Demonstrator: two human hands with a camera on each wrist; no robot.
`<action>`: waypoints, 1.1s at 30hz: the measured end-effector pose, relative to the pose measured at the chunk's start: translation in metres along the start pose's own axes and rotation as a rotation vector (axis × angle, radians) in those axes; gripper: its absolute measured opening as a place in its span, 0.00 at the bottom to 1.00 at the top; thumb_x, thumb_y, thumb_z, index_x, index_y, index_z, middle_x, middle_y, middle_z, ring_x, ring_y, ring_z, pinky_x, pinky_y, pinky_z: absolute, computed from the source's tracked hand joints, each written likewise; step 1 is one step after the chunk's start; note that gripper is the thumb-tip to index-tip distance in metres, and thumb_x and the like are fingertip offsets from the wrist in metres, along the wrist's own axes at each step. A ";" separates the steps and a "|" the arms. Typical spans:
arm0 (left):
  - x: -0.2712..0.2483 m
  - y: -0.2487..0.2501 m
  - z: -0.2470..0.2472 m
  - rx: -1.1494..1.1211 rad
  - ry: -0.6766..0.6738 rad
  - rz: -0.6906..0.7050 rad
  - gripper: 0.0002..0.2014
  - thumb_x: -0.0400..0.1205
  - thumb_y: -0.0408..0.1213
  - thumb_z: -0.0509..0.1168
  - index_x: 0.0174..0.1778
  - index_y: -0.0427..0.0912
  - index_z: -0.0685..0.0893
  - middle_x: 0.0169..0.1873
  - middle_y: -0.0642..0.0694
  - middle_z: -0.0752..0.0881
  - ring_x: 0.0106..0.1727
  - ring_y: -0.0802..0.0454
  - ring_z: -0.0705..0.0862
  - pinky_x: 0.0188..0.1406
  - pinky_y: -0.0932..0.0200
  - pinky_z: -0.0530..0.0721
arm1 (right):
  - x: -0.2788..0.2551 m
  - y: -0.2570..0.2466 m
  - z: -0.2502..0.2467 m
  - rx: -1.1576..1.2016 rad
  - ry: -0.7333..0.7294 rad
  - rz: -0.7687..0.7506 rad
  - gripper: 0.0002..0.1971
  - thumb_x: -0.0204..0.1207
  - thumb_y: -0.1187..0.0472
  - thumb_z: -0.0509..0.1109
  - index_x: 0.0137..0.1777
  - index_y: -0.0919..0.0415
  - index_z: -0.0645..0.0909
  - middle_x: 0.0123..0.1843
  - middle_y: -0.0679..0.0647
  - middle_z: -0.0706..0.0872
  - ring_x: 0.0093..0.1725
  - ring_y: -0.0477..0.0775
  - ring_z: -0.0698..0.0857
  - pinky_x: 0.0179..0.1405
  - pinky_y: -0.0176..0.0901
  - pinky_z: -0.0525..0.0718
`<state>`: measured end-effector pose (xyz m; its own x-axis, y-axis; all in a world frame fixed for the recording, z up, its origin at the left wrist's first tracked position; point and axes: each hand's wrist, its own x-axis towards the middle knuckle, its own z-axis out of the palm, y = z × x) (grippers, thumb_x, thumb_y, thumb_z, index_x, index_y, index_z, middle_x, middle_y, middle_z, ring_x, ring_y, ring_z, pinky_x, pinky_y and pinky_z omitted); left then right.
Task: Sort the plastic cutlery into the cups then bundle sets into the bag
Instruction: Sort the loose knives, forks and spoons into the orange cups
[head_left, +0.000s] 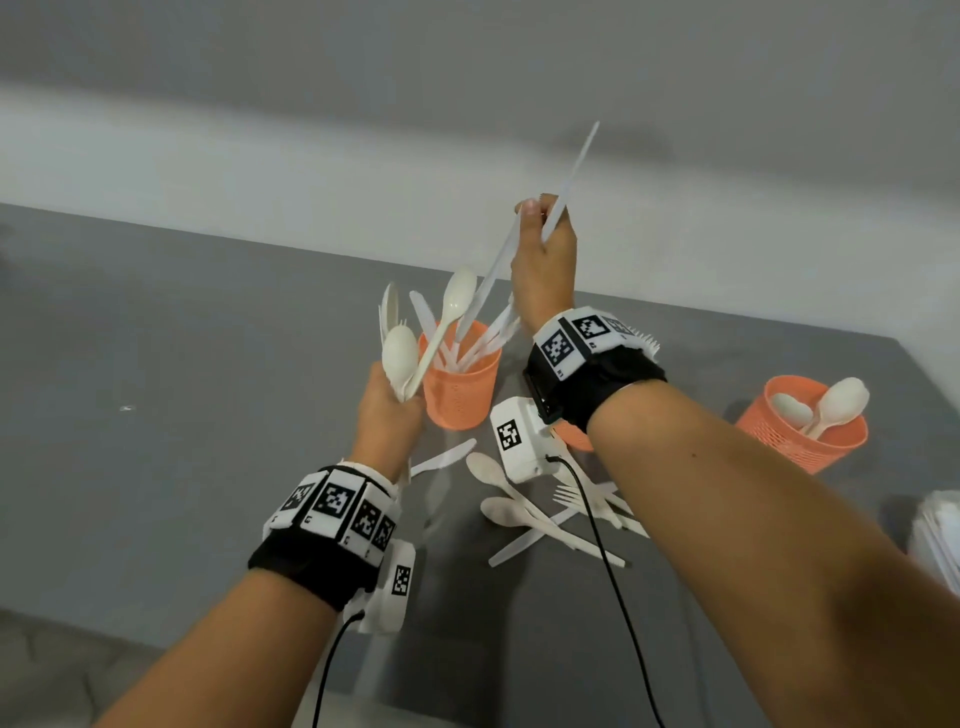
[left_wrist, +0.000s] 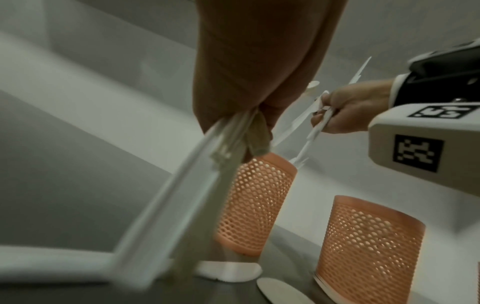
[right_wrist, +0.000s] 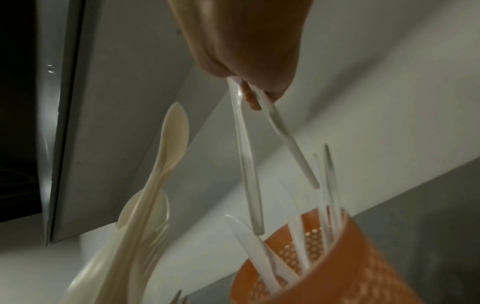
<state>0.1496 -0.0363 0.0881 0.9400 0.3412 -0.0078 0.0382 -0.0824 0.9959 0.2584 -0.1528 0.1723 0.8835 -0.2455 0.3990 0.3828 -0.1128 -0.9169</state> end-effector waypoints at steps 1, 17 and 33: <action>0.001 0.000 0.000 0.000 -0.007 -0.009 0.15 0.80 0.24 0.58 0.59 0.44 0.71 0.33 0.49 0.74 0.32 0.53 0.73 0.32 0.60 0.75 | 0.001 0.001 0.004 0.012 0.000 0.010 0.09 0.85 0.58 0.54 0.49 0.59 0.73 0.39 0.44 0.77 0.47 0.52 0.79 0.52 0.45 0.80; 0.006 -0.007 0.010 -0.006 -0.125 -0.075 0.18 0.78 0.21 0.56 0.64 0.35 0.71 0.33 0.44 0.75 0.26 0.51 0.72 0.22 0.59 0.73 | -0.011 0.038 -0.001 -0.163 -0.349 0.188 0.19 0.80 0.59 0.65 0.70 0.61 0.70 0.60 0.58 0.77 0.58 0.50 0.77 0.62 0.42 0.76; -0.010 0.012 0.046 -0.040 -0.365 0.059 0.32 0.74 0.21 0.67 0.73 0.44 0.65 0.45 0.49 0.81 0.46 0.53 0.82 0.49 0.55 0.84 | -0.076 -0.009 -0.045 0.006 -0.328 0.303 0.09 0.82 0.59 0.60 0.59 0.58 0.75 0.49 0.51 0.82 0.48 0.46 0.83 0.43 0.24 0.80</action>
<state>0.1562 -0.0839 0.0962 0.9995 -0.0198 0.0251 -0.0261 -0.0523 0.9983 0.1757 -0.1761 0.1506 0.9946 0.0518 0.0904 0.0942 -0.0775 -0.9925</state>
